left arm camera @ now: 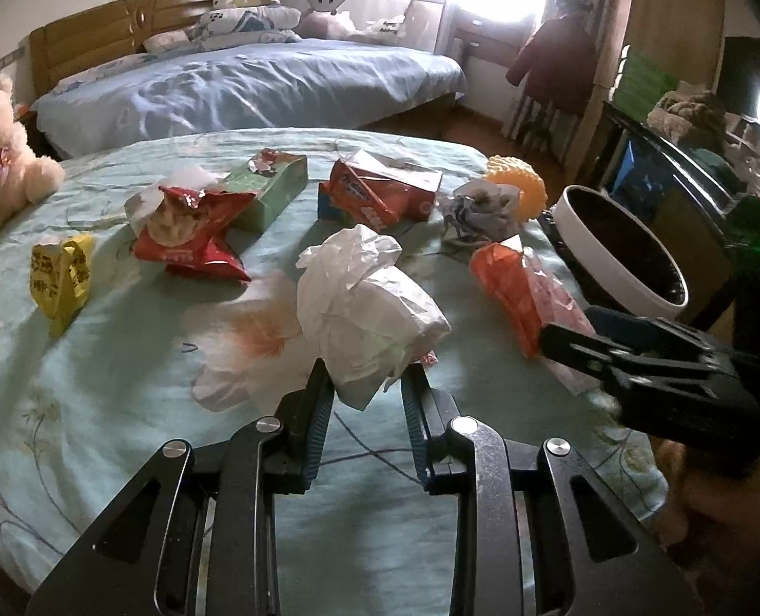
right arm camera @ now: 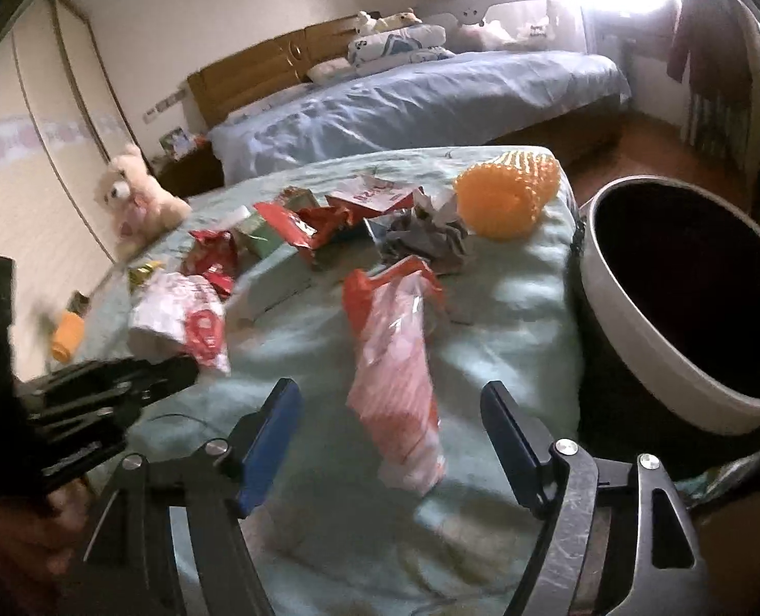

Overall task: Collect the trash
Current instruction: 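Carry the white tissue and pink-red wrapper over the trash bin with both tools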

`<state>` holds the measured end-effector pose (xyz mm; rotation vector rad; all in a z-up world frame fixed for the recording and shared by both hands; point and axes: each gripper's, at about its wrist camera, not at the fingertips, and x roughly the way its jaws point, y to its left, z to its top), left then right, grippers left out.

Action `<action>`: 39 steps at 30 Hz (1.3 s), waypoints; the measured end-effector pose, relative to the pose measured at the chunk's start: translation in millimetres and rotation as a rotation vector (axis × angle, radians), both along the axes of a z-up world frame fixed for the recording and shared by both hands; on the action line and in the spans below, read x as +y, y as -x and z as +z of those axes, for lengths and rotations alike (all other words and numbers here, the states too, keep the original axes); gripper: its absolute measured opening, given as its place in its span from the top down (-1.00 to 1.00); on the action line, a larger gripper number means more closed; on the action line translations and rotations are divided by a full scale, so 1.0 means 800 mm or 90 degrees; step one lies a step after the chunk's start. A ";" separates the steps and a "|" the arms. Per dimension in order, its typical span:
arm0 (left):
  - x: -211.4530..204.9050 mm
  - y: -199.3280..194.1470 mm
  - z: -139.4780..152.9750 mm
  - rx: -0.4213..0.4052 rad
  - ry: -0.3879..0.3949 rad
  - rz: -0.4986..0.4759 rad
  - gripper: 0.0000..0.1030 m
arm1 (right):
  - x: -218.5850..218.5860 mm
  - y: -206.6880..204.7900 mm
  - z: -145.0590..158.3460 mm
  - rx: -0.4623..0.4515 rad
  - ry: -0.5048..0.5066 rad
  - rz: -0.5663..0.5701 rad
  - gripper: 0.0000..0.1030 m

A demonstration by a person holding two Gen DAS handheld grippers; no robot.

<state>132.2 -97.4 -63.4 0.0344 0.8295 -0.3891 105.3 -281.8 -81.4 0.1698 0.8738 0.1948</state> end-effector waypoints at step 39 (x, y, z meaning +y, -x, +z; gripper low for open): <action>-0.189 -0.018 0.039 -0.012 0.004 -0.211 0.50 | -0.163 0.054 0.051 -0.046 0.034 -0.200 0.42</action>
